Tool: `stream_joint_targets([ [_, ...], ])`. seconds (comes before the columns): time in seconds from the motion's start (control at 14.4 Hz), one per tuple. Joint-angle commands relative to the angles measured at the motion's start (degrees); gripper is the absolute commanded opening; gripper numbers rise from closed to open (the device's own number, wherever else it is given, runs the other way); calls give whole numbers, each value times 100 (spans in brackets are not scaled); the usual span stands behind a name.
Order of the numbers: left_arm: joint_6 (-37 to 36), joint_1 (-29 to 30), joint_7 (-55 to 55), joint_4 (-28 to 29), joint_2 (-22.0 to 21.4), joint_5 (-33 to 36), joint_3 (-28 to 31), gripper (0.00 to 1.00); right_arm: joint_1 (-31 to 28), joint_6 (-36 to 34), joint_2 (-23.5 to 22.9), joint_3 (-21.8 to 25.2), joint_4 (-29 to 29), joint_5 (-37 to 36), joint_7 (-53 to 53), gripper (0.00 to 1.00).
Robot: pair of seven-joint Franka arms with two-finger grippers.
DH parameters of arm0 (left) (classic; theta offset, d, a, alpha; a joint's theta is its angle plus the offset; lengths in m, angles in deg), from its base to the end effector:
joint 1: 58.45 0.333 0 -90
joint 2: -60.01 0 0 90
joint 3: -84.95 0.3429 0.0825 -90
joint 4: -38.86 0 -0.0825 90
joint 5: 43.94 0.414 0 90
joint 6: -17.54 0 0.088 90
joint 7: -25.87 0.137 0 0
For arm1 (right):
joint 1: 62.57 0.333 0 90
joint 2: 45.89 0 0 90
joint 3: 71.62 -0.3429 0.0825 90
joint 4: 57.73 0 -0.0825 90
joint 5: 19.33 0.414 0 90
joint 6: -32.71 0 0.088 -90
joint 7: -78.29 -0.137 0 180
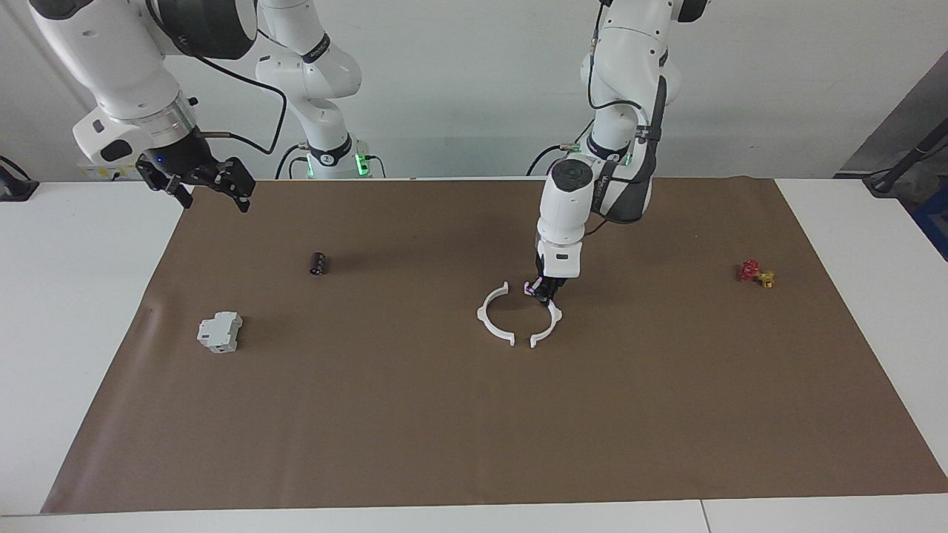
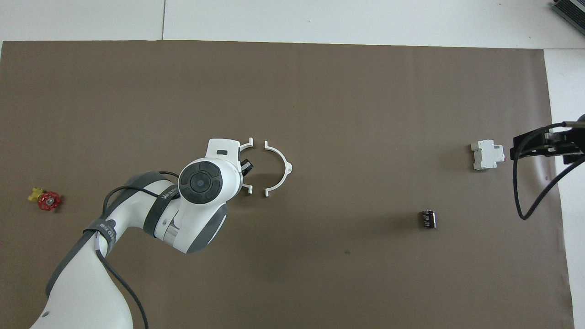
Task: Assemble drain pipe with both arms
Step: 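Align the held half-ring ends with the placed half-ring using the left gripper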
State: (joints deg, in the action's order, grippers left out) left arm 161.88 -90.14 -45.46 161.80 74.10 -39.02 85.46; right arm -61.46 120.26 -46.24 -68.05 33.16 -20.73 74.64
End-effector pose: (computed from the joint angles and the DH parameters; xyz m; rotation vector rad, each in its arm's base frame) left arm 0.5229 -0.3156 0.2741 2.9188 0.9572 0.1906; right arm 0.5786 -0.0282 0.6066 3.1101 -0.1664 -0.0999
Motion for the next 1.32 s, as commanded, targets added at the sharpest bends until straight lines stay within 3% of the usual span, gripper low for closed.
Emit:
stream_joint_targets([
  [0.0,-20,-171,-337,-269,111,131,90,0,-40,-36,149,-31,148,70,-56,100],
  [0.69,-11,-144,-444,-235,138,157,152,0,-40,-36,149,-40,148,61,-56,100],
  [0.83,-20,-144,-435,-208,120,839,125,0,-40,-36,149,-31,148,61,-56,100],
  [1.25,-169,-171,-583,-217,103,896,143,0,-40,-36,149,-31,148,61,-56,100],
])
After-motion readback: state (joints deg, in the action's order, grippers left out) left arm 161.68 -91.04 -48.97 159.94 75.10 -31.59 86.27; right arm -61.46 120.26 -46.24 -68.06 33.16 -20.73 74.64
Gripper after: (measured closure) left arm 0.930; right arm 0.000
